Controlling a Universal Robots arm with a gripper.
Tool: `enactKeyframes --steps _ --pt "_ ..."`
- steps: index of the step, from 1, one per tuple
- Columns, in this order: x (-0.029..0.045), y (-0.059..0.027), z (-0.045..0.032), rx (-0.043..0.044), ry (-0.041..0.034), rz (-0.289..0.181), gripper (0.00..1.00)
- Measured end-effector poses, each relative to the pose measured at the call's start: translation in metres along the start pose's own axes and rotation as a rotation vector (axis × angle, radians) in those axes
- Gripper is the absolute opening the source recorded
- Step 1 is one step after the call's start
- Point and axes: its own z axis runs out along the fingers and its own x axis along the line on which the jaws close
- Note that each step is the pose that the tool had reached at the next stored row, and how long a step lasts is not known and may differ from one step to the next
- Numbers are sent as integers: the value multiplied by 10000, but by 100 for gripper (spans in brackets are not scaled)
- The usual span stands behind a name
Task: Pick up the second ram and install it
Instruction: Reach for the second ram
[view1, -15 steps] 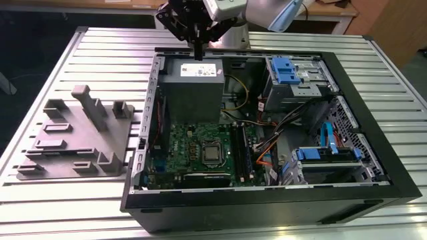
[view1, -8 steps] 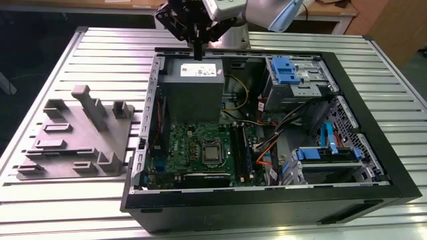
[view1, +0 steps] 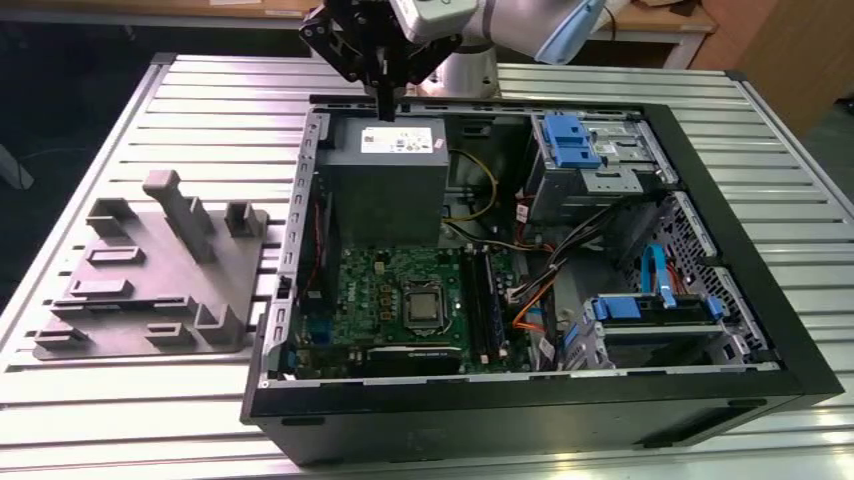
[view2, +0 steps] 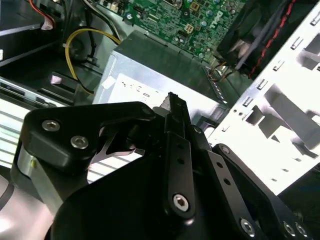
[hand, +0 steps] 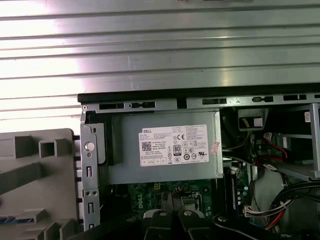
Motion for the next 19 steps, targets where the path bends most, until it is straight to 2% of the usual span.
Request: enactKeyframes --steps 13,19 --pt "277 -21 -1 0 -4 20 7" --pt "430 -33 -2 1 -3 28 7"
